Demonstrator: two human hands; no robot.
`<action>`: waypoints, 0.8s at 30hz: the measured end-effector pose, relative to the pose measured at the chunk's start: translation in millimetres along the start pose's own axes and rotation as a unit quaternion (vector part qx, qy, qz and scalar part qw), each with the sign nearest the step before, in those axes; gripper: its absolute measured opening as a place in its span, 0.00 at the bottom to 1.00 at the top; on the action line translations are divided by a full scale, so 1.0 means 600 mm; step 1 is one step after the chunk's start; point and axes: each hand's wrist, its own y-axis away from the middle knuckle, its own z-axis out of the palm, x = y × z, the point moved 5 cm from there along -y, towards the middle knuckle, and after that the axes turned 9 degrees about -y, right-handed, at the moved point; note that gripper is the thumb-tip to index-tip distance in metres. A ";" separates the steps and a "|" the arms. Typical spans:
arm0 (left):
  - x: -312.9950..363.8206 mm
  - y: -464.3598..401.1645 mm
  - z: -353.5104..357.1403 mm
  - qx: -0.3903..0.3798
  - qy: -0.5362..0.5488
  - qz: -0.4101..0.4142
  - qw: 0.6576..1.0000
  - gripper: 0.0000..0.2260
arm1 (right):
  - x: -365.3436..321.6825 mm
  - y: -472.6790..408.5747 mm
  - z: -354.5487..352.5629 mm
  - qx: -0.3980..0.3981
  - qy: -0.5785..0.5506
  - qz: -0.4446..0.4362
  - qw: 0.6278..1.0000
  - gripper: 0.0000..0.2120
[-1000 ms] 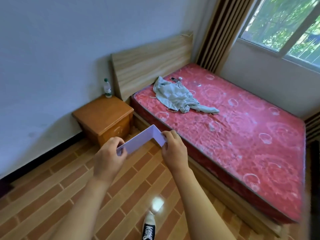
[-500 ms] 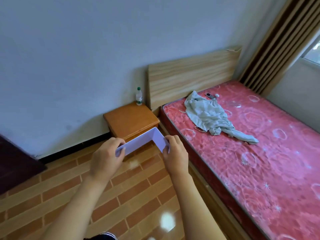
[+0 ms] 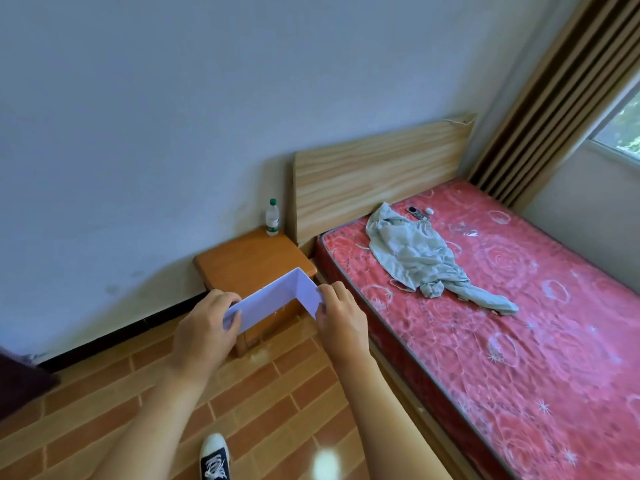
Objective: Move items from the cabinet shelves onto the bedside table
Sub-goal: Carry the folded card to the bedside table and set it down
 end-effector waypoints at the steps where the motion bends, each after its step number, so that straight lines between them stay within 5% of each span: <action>1: -0.012 -0.026 0.009 -0.008 0.005 0.001 1.000 0.08 | -0.002 -0.020 0.013 -0.003 0.007 0.007 1.000 0.16; 24: -0.293 -0.360 0.140 -0.054 -0.014 0.005 0.998 0.12 | -0.078 -0.364 0.298 -0.078 0.028 0.056 0.995 0.16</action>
